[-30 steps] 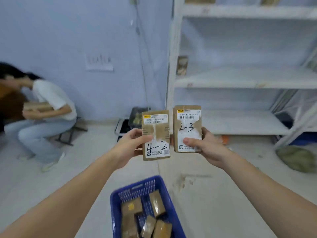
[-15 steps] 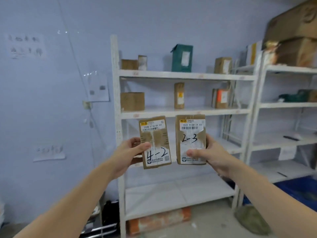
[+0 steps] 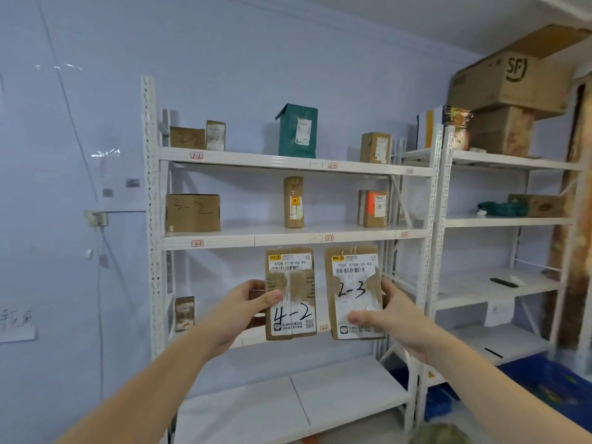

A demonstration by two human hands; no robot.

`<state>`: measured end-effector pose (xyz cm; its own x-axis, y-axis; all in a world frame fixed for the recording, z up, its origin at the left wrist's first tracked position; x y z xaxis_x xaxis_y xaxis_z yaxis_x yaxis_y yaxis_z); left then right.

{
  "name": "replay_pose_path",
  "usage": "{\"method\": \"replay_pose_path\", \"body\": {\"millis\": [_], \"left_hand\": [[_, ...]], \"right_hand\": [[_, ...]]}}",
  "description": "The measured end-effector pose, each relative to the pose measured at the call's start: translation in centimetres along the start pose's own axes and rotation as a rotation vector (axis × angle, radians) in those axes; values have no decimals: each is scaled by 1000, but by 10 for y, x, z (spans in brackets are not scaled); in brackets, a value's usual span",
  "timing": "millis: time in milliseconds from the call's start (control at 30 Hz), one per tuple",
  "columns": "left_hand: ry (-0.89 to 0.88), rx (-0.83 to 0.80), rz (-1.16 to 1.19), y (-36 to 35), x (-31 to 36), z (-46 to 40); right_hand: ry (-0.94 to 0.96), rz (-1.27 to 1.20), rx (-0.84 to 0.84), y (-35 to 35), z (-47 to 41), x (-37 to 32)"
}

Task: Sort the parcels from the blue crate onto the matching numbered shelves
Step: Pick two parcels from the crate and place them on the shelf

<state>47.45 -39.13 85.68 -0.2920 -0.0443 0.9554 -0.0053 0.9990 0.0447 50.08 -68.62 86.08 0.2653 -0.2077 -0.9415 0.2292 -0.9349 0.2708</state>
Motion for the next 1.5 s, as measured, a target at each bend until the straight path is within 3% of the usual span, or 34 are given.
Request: {"method": "replay_pose_path", "body": {"millis": [533, 1000, 1267, 1500], "left_hand": [[4, -51, -52, -7, -55, -241], [-90, 108, -139, -26, -56, -460], [-227, 148, -195, -9, -15, -592], [-363, 132, -224, 6, 43, -676]], "right_hand": [[-28, 14, 69, 69, -220, 50], [33, -92, 7, 163, -467, 75], [176, -108, -34, 185, -611, 11], [378, 20, 104, 213, -706, -62]]}}
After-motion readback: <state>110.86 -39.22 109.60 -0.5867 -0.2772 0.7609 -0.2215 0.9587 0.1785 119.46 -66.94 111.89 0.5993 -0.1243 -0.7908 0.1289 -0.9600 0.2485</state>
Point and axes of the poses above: each hand's wrist, its own z-axis away from the middle knuckle, its own y-axis out of the back of the hand, x = y × z, the point moved 3 cm from there along -z, towards the middle knuckle, and after that the axes turned 5 degrees about -y, right-handed, at the moved point
